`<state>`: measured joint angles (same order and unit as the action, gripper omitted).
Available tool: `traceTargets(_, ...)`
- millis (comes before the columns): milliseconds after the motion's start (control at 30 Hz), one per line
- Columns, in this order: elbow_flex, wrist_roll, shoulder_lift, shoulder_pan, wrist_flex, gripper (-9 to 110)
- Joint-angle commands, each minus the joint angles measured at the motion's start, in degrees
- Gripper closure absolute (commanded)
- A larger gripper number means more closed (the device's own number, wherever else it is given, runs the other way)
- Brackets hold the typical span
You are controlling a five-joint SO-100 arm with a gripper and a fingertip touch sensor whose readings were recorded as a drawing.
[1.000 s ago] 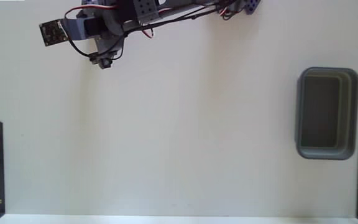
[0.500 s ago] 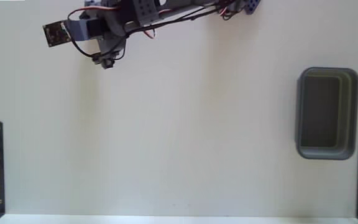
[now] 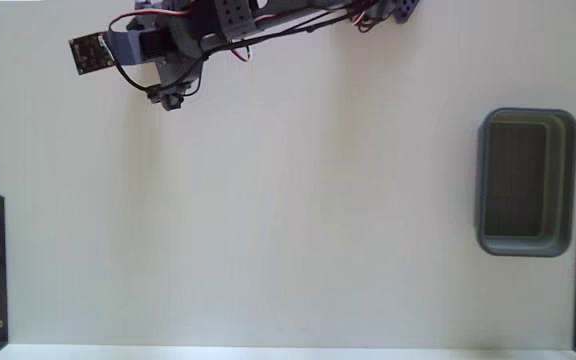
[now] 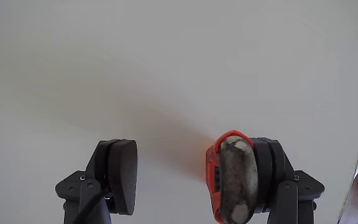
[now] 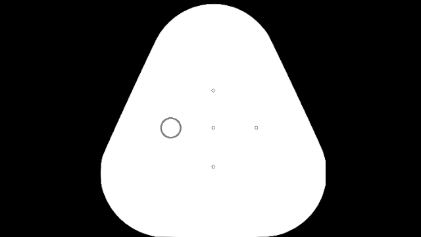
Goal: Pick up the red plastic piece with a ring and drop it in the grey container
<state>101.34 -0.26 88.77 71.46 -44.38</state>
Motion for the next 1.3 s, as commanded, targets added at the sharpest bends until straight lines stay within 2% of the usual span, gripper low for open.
traceTargets(0,0.7,0.3,1.5,1.2,1.8,-9)
traceTargets(767,2.2,0.3,1.1,1.2,3.7,-9)
traceTargets(1267,2.2,0.3,1.1,1.2,3.7,-4)
